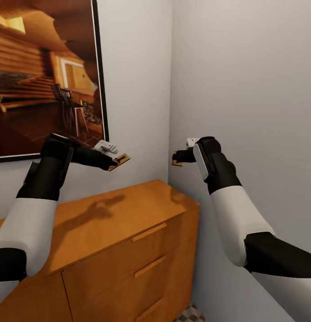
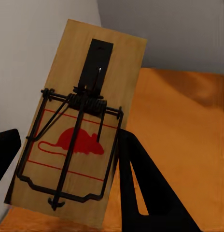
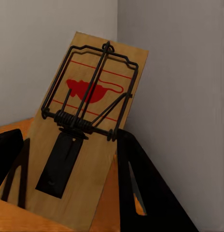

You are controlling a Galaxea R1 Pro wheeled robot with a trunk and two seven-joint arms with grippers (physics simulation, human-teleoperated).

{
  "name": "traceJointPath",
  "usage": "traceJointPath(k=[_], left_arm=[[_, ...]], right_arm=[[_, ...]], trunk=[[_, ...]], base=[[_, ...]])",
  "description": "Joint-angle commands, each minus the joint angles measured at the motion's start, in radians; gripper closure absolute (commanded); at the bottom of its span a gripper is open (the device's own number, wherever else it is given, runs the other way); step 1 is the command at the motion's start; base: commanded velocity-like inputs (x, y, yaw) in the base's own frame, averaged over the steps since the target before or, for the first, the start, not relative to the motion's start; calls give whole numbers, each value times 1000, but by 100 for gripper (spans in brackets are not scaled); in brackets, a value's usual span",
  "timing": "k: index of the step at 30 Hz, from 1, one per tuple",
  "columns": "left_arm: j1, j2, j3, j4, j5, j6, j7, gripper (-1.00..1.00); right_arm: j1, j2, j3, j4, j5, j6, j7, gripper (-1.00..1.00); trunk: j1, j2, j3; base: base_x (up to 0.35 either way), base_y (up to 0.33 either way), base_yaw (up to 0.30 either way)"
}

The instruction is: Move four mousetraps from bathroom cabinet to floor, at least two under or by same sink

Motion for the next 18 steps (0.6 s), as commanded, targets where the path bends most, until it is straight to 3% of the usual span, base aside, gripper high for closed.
traceJointPath(k=[1, 18], left_arm=[[-1, 0, -1, -1, -10, 8, -12, 100], [0, -5, -1, 30, -15, 8, -12, 100]], right_arm=[[-1, 0, 1, -1, -1, 4, -4, 100], [16, 0, 2, 2, -7, 4, -3, 100]], trunk=[[-1, -1, -1], [-1, -1, -1]], base=[[-325, 0, 0], [-339, -7, 0]])
